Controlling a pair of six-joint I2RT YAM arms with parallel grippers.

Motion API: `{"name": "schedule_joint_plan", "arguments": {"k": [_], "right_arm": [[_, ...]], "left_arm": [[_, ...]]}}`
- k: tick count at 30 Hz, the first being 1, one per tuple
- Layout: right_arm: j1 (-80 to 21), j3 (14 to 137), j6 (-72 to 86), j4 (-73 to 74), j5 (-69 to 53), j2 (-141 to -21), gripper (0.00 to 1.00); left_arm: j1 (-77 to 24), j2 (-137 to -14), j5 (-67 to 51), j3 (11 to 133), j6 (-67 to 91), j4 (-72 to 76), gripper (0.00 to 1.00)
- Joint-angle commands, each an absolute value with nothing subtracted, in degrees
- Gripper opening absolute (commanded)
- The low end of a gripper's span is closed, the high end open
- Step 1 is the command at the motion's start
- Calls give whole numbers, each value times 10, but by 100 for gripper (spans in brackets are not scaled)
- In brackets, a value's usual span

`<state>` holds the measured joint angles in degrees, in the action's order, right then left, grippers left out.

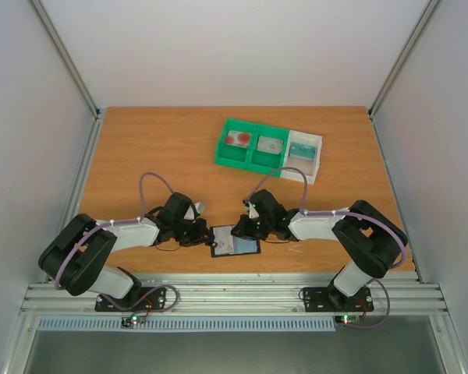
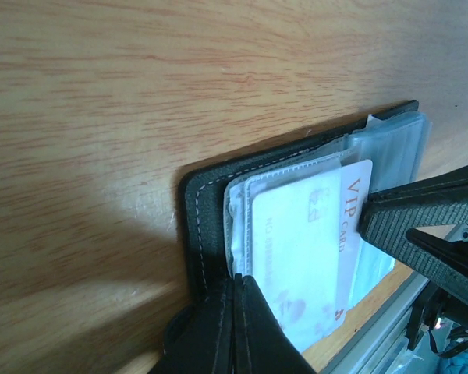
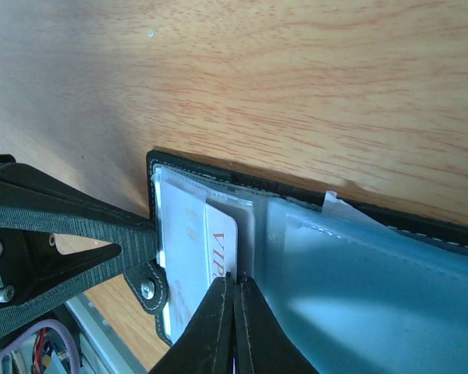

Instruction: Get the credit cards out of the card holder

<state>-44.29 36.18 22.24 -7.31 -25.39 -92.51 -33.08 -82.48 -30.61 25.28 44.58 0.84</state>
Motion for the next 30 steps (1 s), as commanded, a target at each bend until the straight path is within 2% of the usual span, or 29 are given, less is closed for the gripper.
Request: {"name": "schedule_joint_plan", "arguments": {"k": [1,16,20,22,27,30], "right_arm": [[-435,354,206,-82,-254,-911,1],[-411,341,199,-85,-272,-914,1],[-411,351,195,-87,-300,-934,13],[-412,350,194,-93,-304,-945,14],[-412,347,201,-112,-313,-968,14],[-412,350,198,-111,-314,-967,6]], "left_arm": [[-335,-849,-268,236,435,-11,2],[-335,-844,-269,231,439,-9,2],[-335,-843,-266,230,439,-10,2],[-335,-845,-266,230,439,-8,2],[-335,-846,-268,228,445,-6,2],[-335,-844,-268,228,446,-6,2]]}}
